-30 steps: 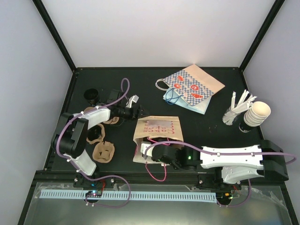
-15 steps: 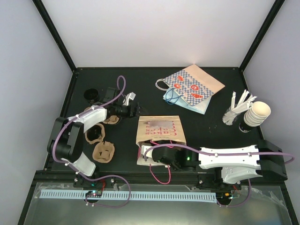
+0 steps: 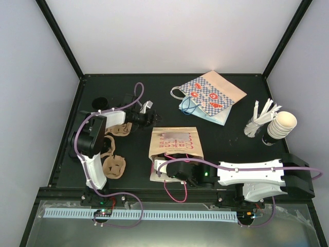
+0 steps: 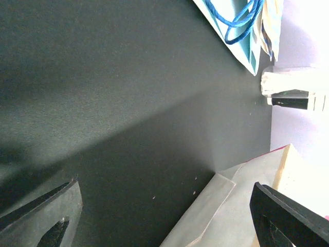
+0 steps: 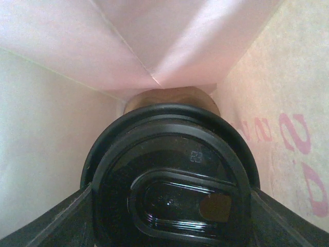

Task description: Pack the takeout coffee

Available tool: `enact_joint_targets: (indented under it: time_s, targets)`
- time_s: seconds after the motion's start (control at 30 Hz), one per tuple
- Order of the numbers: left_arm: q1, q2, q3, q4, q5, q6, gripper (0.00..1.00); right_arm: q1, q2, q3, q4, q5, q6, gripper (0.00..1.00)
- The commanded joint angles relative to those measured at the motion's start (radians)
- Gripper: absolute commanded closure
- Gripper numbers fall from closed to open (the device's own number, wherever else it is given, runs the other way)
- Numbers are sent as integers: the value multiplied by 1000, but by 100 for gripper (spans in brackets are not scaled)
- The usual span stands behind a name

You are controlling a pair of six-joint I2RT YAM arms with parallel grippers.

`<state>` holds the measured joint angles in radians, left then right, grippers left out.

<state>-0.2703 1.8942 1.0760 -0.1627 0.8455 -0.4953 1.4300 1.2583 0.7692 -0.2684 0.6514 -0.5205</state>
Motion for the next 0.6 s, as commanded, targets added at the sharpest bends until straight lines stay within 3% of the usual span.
enact_joint_targets:
  time_s: [0.0,0.57]
  targets:
    - [-24,34,49,53,62,-21,9,-5,7,-8,59,12,-20,59]
    - [-90,74,10,191,203,-122,21,-6,10,-34,91,1,-9,60]
